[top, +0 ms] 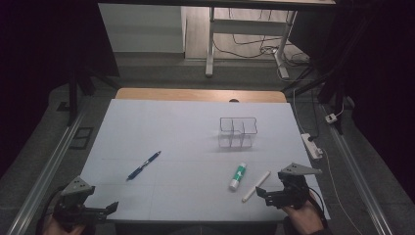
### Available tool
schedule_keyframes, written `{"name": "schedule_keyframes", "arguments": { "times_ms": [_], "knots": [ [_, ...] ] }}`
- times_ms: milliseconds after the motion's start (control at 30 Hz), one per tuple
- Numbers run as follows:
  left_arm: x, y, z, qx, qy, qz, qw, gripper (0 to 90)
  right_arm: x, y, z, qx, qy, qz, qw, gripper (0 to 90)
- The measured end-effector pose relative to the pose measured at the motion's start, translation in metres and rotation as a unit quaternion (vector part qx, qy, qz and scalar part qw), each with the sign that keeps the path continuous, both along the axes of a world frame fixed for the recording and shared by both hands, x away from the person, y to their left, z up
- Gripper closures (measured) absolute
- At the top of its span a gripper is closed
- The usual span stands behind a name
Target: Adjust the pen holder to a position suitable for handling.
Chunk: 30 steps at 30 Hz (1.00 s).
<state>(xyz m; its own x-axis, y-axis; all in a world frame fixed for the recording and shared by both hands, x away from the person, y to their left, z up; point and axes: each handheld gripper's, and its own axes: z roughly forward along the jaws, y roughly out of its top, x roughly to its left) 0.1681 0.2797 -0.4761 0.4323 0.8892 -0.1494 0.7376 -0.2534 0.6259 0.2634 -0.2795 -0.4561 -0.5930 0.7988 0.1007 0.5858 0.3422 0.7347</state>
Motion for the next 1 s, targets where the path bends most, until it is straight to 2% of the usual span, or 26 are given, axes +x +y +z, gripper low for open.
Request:
{"name": "schedule_keyframes", "arguments": {
  "times_ms": [267, 500, 833, 1000],
  "knots": [
    [0.000, 0.001, 0.000, -0.006, 0.001, 0.001, 1.0000, 2.0, 0.005, 0.005, 0.002, -0.002, -0.009, 0.006, 0.9999, 0.0],
    [0.000, 0.002, 0.000, -0.010, 0.002, 0.003, 0.9999, 2.1, 0.014, 0.007, 0.000, -0.001, 0.000, 0.007, 1.0000, 0.0],
    [0.001, 0.002, -0.001, -0.012, 0.006, 0.003, 0.9999, 2.2, 0.034, 0.015, -0.003, -0.025, -0.003, 0.009, 0.9997, 0.0],
    [0.001, 0.003, -0.001, -0.012, 0.006, 0.003, 0.9999, 2.2, 0.044, 0.020, -0.007, -0.047, -0.004, 0.011, 0.9989, 0.0]
  ]
}}
